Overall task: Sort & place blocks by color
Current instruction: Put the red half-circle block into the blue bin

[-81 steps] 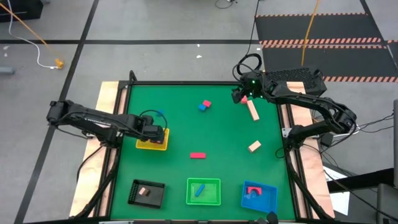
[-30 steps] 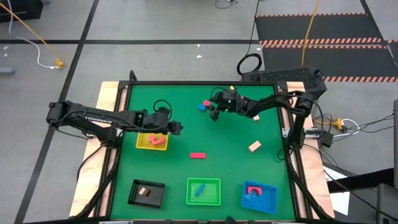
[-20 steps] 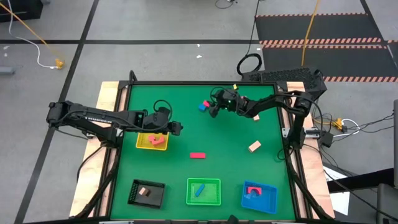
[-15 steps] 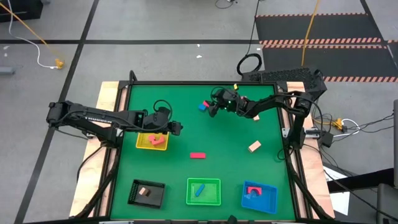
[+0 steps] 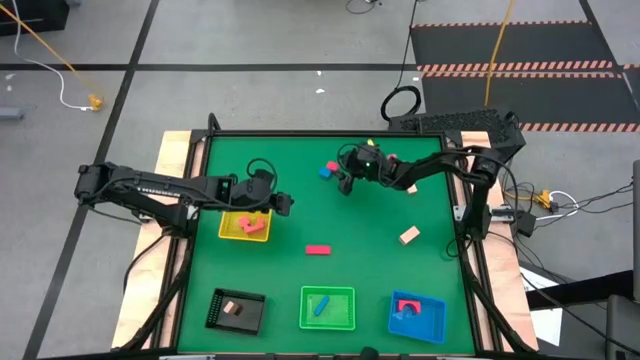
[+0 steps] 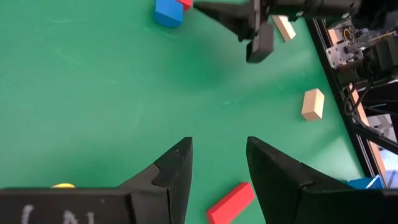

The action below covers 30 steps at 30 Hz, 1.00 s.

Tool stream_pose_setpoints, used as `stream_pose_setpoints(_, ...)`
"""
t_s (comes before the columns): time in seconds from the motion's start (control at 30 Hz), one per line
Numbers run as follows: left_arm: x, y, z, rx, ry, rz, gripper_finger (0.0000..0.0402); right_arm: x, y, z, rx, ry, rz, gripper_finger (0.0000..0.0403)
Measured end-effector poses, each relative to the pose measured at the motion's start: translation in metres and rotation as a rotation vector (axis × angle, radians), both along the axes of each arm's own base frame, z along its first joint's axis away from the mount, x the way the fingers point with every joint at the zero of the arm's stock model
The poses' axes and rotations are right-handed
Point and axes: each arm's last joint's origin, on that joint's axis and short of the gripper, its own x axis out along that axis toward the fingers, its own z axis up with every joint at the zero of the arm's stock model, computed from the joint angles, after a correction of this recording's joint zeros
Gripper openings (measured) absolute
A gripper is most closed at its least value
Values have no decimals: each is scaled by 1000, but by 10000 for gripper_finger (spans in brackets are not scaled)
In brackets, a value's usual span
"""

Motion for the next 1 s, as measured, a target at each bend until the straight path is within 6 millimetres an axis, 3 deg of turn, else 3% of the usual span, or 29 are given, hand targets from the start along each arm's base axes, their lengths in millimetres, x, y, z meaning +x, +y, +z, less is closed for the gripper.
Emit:
stream_pose_setpoints(0.33, 0, 1, 0, -1, -1, 6, 152, 2, -2, -25, -28, 48, 22, 252)
stream_pose_setpoints(1.0, 0, 6, 0, 7, 2, 16, 152, -4, -19, -22, -48, 8, -31, 251)
